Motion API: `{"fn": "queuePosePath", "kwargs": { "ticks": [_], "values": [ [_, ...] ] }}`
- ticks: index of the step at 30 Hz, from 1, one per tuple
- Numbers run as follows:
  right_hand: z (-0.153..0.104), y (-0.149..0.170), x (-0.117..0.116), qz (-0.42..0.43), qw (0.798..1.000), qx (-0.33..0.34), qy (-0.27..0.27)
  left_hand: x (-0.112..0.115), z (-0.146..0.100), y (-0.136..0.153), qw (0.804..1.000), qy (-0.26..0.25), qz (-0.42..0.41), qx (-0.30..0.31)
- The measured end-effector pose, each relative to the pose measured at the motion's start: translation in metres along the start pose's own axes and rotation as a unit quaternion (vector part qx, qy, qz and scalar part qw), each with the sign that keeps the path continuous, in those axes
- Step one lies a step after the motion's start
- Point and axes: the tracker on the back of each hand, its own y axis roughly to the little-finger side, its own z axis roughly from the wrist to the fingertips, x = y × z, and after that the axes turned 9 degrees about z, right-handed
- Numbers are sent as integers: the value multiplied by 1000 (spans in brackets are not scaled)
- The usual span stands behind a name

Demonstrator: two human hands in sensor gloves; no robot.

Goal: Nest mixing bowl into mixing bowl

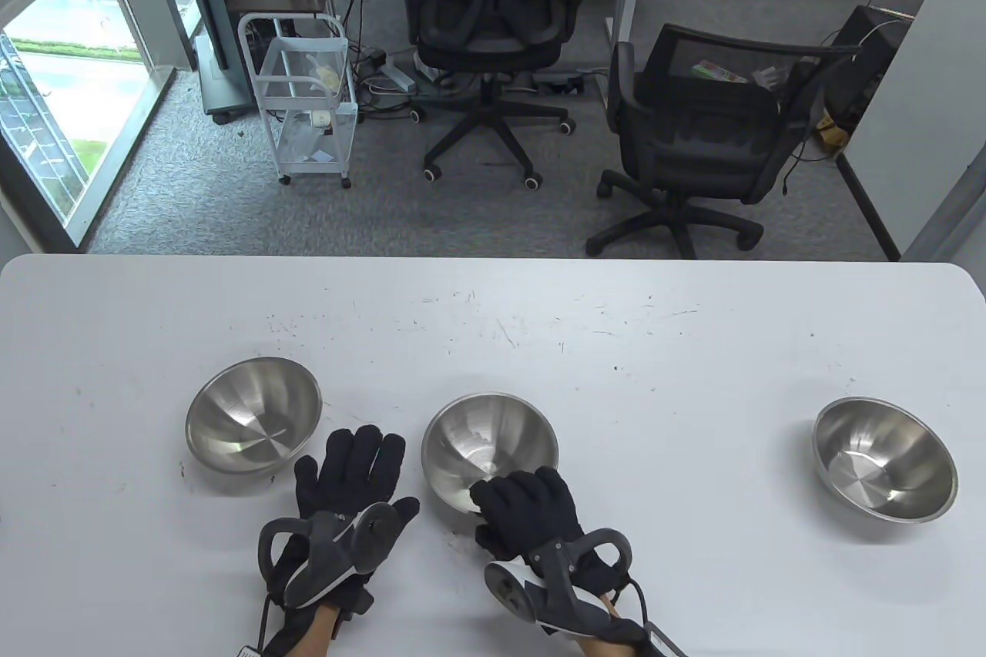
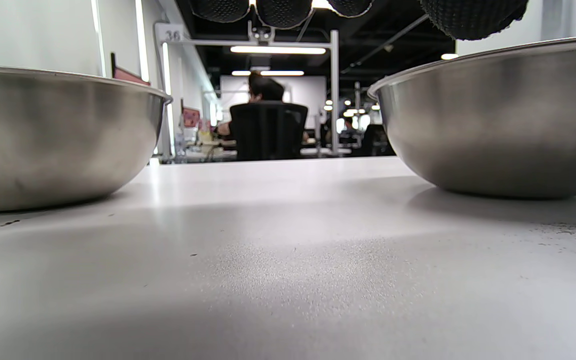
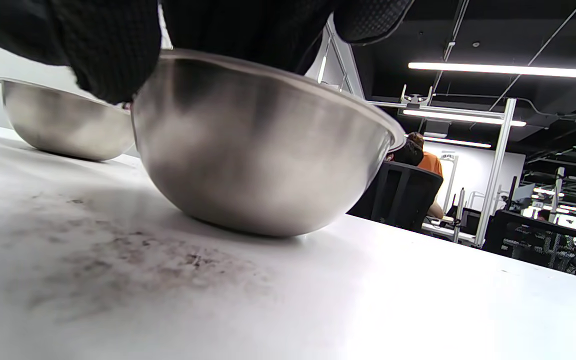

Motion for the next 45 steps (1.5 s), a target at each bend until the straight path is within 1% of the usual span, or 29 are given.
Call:
{"fn": "queuePosePath", "kwargs": {
  "ticks": [8, 17, 23, 27, 31, 35, 39, 42, 45],
  "values": [
    [-4, 19, 13, 20, 999, -29, 13, 1, 0, 2, 1000, 2, -3, -4],
    [-12, 60, 23, 34, 995, -91, 28, 1, 0, 6, 1000, 6, -3, -12],
    [-19, 89, 24, 59, 987, -144, 27, 1, 0, 8, 1000, 7, -1, -18],
    [-22, 101, 23, 56, 984, -165, 30, 2, -1, 9, 1000, 9, 0, -21],
    [-24, 114, 20, 67, 980, -184, 20, 2, -1, 11, 1000, 11, -2, -24],
    [-26, 120, 20, 45, 980, -192, 22, 1, -2, 13, 1000, 7, -1, -27],
    [-26, 122, 18, 72, 978, -196, 21, -1, -3, 14, 1000, 0, -2, -30],
    [-27, 120, 19, 59, 980, -191, 25, -1, -3, 17, 999, -5, -11, -37],
    [-27, 118, 21, 72, 979, -187, 30, -2, -3, 21, 999, -9, -8, -50]
  ]
}}
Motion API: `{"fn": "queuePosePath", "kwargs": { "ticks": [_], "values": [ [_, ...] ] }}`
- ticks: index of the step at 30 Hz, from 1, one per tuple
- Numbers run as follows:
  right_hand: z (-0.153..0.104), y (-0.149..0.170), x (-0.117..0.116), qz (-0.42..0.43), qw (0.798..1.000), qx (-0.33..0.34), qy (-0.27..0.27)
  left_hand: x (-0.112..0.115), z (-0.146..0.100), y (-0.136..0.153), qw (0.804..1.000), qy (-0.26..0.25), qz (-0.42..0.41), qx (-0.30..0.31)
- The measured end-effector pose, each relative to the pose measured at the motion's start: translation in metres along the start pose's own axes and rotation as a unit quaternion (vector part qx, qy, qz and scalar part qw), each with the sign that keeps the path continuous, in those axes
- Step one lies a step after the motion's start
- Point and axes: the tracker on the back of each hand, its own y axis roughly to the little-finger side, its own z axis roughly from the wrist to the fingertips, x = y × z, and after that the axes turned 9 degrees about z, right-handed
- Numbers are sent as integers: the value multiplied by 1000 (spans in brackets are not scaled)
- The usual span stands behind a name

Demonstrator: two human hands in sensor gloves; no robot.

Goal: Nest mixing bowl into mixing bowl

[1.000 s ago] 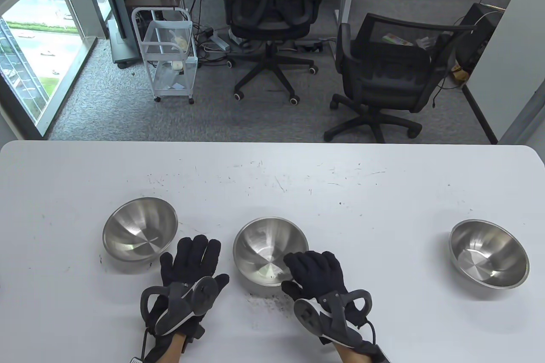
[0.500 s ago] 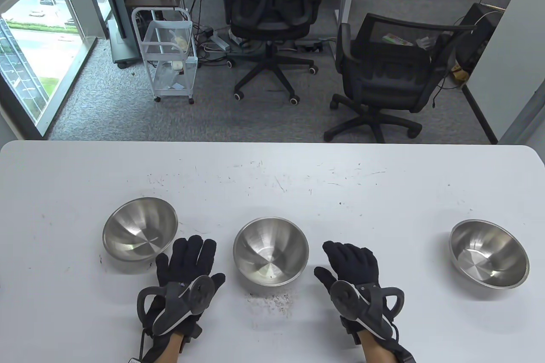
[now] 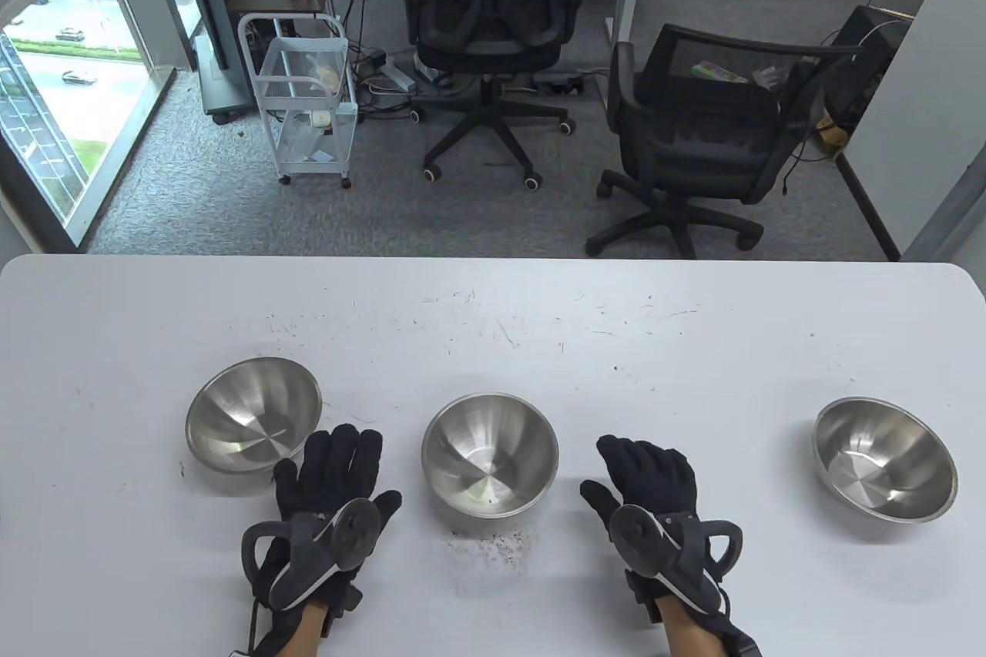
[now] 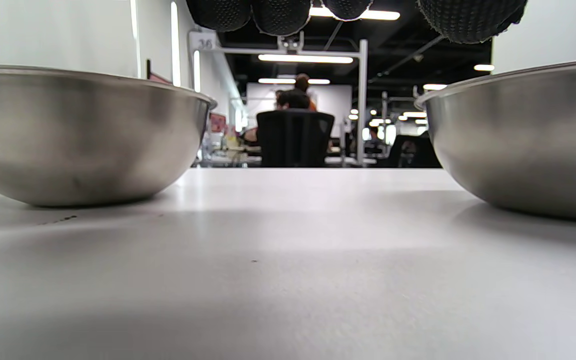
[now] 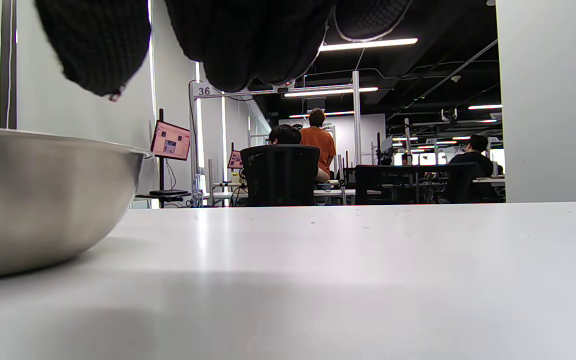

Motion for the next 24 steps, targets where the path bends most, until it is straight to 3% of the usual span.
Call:
{"fn": "queuePosePath", "kwargs": {
  "ticks": [11, 24],
  "values": [
    [-3, -3, 1, 20, 1000, 8, 2, -1, 5, 33, 993, -25, 53, -104],
    [-5, -3, 0, 38, 999, 11, 0, 14, 16, 64, 982, 14, 60, -176]
  ]
}}
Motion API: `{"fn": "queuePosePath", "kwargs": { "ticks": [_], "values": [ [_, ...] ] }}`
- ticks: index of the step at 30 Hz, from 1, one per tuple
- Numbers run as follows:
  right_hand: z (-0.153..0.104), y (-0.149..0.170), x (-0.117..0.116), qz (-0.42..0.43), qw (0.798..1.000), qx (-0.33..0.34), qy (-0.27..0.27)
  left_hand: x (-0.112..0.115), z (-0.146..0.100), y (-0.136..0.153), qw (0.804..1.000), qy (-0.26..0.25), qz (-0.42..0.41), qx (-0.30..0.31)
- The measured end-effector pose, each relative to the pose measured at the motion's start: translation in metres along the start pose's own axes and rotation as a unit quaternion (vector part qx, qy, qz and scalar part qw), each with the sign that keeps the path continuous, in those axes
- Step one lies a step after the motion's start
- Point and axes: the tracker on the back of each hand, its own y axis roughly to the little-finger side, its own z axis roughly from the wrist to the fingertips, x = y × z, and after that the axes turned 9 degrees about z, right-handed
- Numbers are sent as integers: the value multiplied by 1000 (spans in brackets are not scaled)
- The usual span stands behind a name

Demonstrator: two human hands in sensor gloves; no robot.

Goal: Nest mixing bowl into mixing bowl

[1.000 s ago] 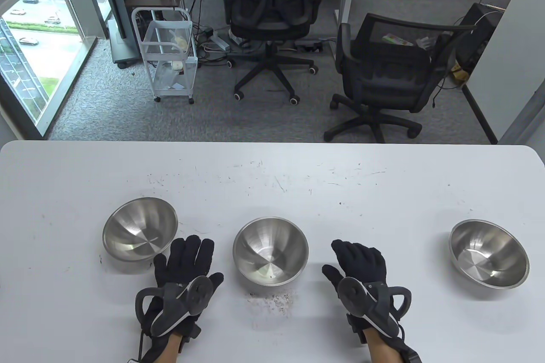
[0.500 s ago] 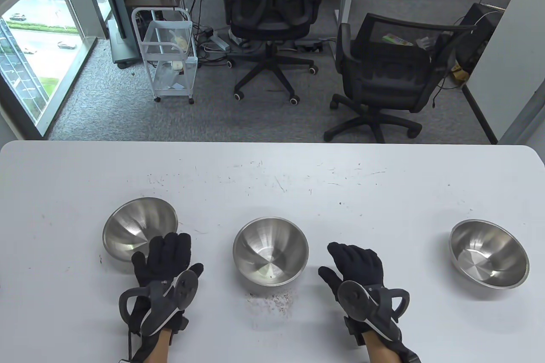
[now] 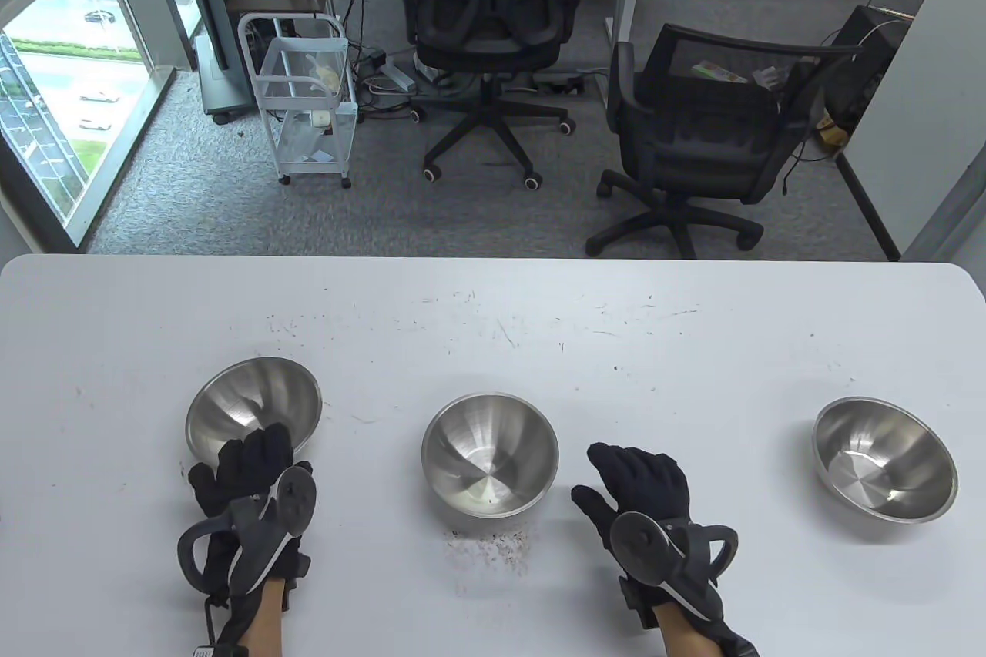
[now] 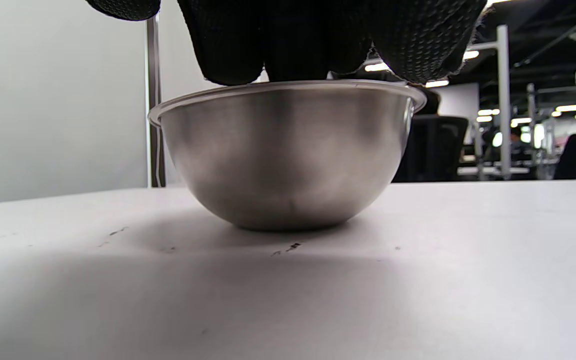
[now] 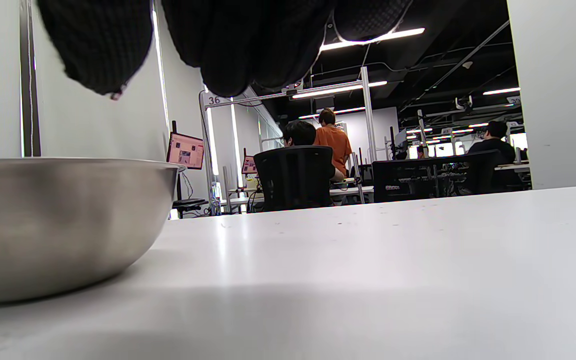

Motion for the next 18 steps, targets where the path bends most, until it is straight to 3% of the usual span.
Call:
{"fn": "queuePosePath", "kwargs": {
  "ticks": [18],
  "values": [
    [-1, -2, 0, 5, 1000, 1, -6, 18, 14, -12, 997, 44, 65, 8]
  ]
}}
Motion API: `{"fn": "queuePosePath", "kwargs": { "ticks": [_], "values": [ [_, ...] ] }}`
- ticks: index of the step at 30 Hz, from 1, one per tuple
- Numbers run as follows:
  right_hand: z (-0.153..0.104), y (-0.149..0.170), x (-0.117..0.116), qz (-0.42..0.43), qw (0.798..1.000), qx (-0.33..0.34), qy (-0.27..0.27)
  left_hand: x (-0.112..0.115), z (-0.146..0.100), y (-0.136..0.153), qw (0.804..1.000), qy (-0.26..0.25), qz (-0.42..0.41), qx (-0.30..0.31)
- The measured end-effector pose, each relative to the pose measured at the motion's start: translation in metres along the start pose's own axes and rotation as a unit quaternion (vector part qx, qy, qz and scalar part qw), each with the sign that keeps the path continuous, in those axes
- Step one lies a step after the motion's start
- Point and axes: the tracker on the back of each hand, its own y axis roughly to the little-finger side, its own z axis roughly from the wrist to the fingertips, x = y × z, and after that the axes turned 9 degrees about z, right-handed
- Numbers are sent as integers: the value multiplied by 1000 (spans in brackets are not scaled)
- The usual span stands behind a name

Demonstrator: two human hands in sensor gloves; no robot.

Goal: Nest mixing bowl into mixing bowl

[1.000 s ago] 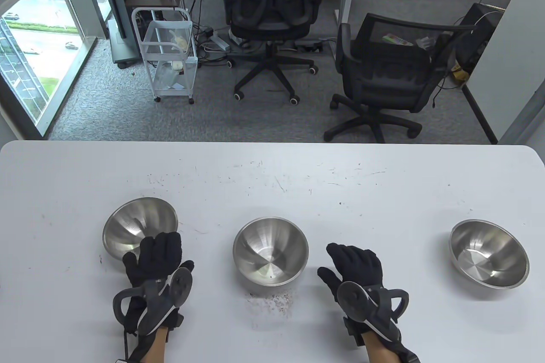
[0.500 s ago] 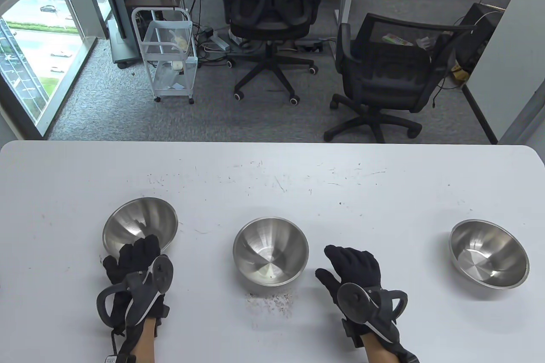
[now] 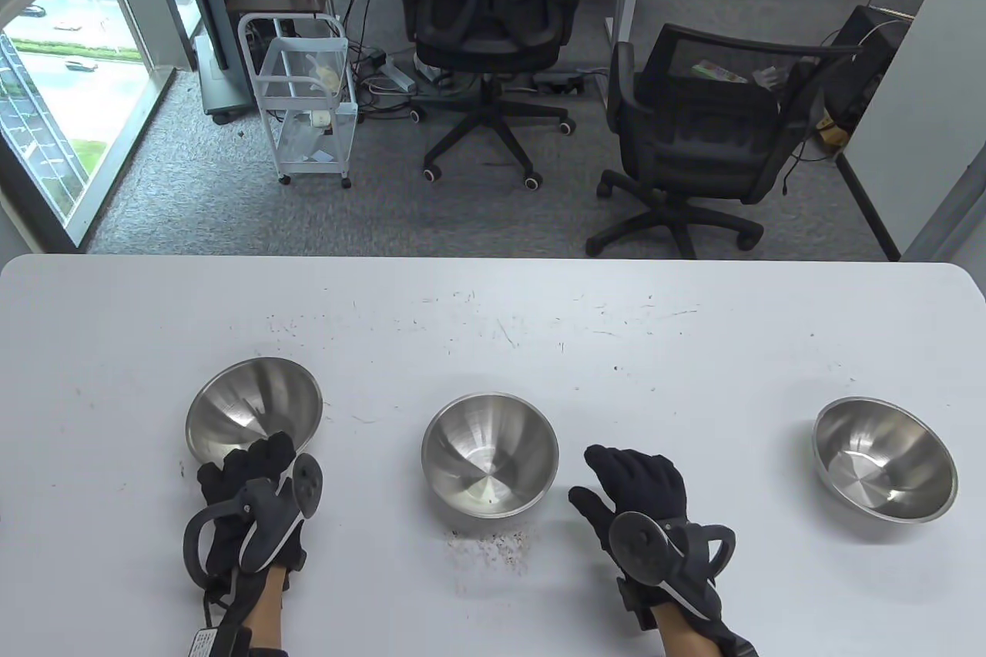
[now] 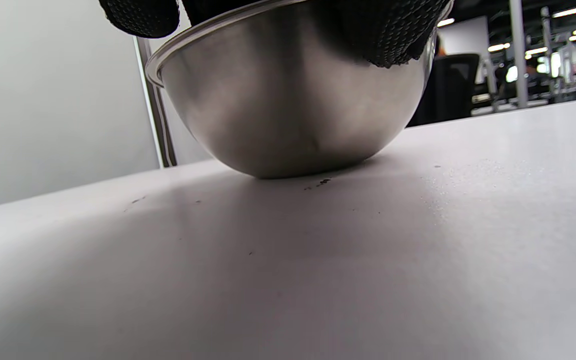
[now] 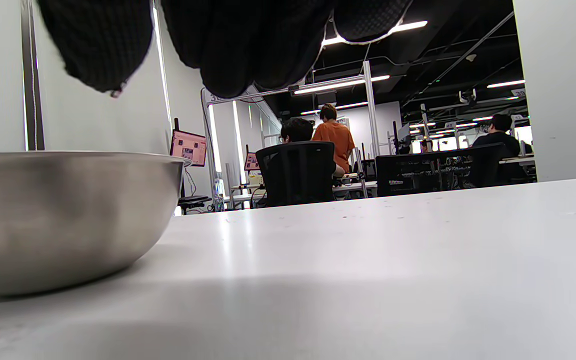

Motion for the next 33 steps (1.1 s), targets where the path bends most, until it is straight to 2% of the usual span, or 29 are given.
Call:
{"fn": "queuePosePath", "kwargs": {
  "ticks": [19, 27, 33],
  "values": [
    [0, 0, 0, 1, 1000, -2, 1, 1, 1, -2, 1000, -17, -12, 0],
    [0, 0, 1, 1, 1000, -2, 3, -10, -5, -8, 999, -43, -8, 13],
    [0, 1, 2, 2, 1000, -2, 6, -27, -13, -17, 997, -72, -8, 33]
  ]
}}
